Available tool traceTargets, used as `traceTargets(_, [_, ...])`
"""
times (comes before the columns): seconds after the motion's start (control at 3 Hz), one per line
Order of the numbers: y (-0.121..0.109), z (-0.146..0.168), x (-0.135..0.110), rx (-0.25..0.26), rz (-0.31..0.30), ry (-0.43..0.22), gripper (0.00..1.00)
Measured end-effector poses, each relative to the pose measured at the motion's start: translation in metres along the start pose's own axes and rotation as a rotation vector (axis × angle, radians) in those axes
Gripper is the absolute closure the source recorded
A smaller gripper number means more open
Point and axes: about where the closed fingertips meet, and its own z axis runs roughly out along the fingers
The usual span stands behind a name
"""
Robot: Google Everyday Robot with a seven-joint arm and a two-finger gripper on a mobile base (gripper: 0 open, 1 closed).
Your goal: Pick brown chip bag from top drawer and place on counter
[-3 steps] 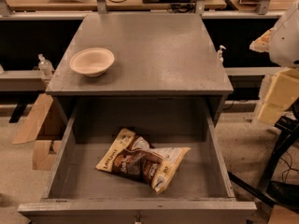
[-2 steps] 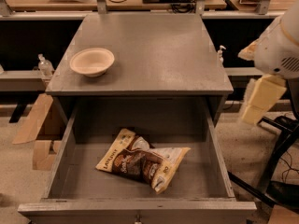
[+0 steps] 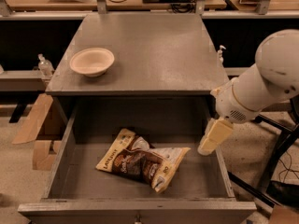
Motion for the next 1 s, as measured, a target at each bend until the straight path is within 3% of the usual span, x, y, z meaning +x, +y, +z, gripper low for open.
traceTargets(0.33, [0.0, 0.002, 0.0, 0.002, 0.0, -0.001, 0.0])
traceTargets(1.0, [0.035, 0.081, -0.03, -0.078, -0.02, 0.02, 0.0])
